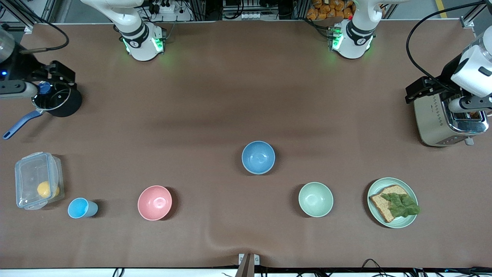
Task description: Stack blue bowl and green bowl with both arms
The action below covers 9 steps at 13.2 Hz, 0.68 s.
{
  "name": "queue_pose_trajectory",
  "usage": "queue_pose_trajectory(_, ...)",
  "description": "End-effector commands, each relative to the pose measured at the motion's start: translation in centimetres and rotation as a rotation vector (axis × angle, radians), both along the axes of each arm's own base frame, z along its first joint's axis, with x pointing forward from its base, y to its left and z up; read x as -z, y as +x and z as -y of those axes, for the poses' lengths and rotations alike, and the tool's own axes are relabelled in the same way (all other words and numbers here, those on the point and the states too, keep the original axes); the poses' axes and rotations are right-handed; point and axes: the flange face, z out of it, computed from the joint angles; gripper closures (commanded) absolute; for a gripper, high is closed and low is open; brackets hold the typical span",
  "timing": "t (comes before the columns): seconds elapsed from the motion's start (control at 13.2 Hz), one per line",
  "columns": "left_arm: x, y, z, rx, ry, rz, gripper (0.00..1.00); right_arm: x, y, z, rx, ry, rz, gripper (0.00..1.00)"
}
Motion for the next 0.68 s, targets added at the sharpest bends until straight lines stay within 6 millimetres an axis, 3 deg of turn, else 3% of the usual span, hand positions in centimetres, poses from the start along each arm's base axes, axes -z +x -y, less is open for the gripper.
queue_pose_trajectory(0.0, -0.9, -0.9, -0.2, 0.026, 0.000, 0.001, 0.00, -0.4, -0.2, 1.7, 0.005, 0.016, 0.034, 0.00)
queue_pose_trajectory(0.61, -1.9, -0.7, -1.0, 0.013, 0.000, 0.006, 0.00, -0.3, 0.2, 2.7, 0.038, 0.017, 0.050, 0.00)
